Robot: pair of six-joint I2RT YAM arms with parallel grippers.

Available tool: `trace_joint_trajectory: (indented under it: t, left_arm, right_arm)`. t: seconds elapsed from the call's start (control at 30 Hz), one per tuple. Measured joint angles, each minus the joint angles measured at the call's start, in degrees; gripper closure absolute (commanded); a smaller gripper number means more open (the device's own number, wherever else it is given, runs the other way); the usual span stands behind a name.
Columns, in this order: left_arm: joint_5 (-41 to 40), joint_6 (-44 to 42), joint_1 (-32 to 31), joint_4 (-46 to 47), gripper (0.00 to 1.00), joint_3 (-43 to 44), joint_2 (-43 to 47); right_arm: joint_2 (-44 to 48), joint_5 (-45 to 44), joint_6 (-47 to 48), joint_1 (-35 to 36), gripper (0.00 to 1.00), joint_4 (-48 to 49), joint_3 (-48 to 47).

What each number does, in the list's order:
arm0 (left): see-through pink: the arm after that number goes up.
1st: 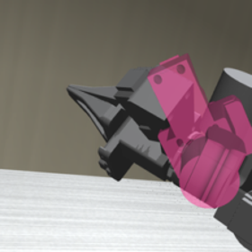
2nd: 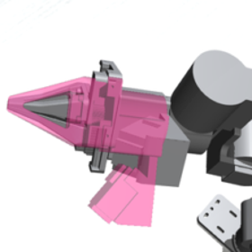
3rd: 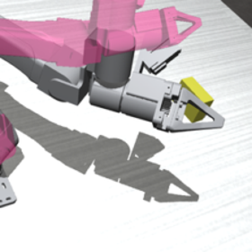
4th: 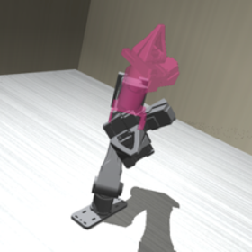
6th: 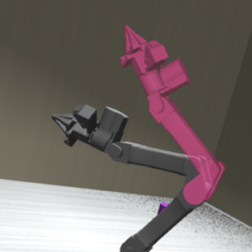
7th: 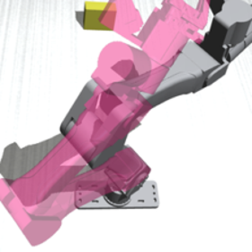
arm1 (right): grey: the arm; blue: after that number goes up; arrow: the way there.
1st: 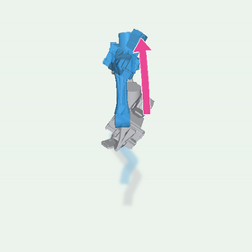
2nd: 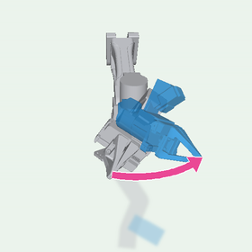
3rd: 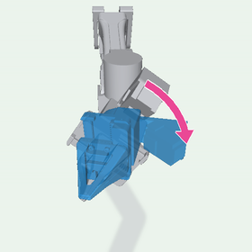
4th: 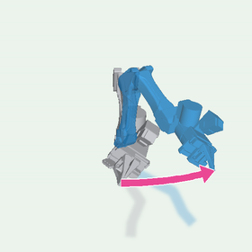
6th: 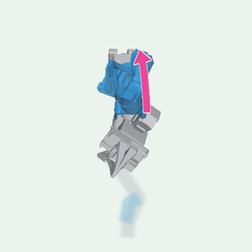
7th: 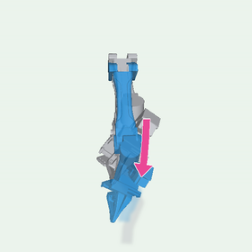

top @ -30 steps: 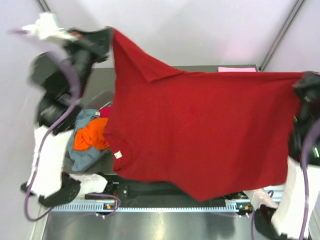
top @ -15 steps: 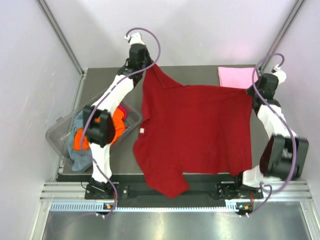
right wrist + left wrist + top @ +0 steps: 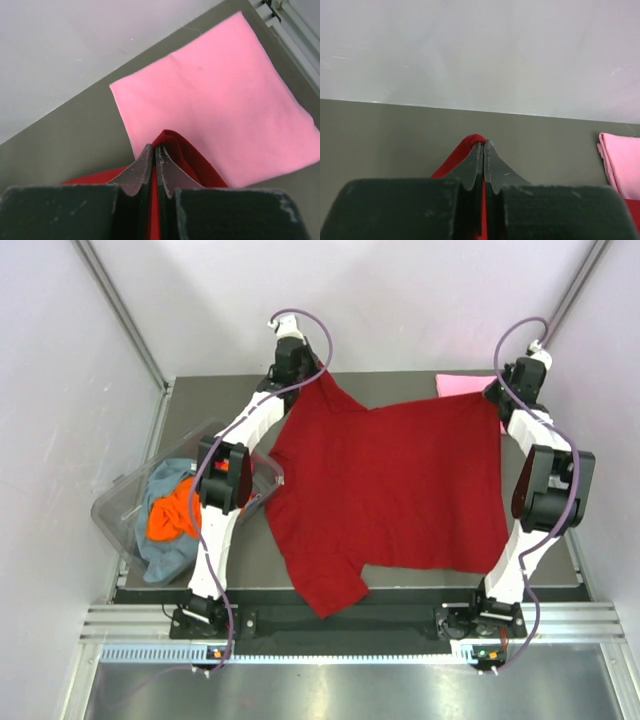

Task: Fold and stack the t-shirts
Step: Flatten the tshirt out

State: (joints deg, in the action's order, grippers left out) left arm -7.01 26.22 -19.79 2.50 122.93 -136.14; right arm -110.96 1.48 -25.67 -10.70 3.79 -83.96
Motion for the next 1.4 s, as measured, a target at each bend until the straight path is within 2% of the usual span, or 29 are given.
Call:
trace_joint_trajectory:
  t: [0.37,0.6,0.73,1.0,1.07,1.2,1.3,1.4]
  left_arm:
    - [-0.22,2.78,0.74,7.50,1.00,1.64,-4.76]
    - [-1.66,5.79,1.60,9.81,1.00,11.56,-12.68]
    - [-1.92,7.48,1.70,11.50,1.00,12.66,-14.84]
    - [-1.29,10.45,1.68,14.64,1.00,12.68,-15.54]
    - [-0.66,11.23,1.70,14.91,1.00,10.95,-14.82]
    - [0.33,12.92,1.66,13.53,1.00,-0.13,-8.85]
    - [0.83,14.36,1.64,10.49,1.00,-8.04,-2.84]
    - [1.33,15.26,1.64,5.75,1.00,-11.93,2.73]
  right_arm:
    - [-7.19,0.04,2.80,-1.11,1.00,-6.58,-15.19]
    - [-15.61,-0.11,4.72,-1.60,1.00,-9.97,-25.38]
    - [-20.61,-0.13,5.14,-2.03,1.00,-12.00,-32.11]
    - [-22.12,-1.29,6.03,-2.84,1.00,-12.39,-35.06]
    - [-22.12,-1.40,6.19,-2.97,1.00,-12.44,-35.06]
    - [-21.24,-1.44,6.19,-3.21,1.00,-13.09,-32.83]
    - [-17.42,-1.62,5.95,-3.54,1.00,-12.96,-25.00]
    - [-14.29,-1.03,5.18,-4.15,1.00,-13.22,-19.06]
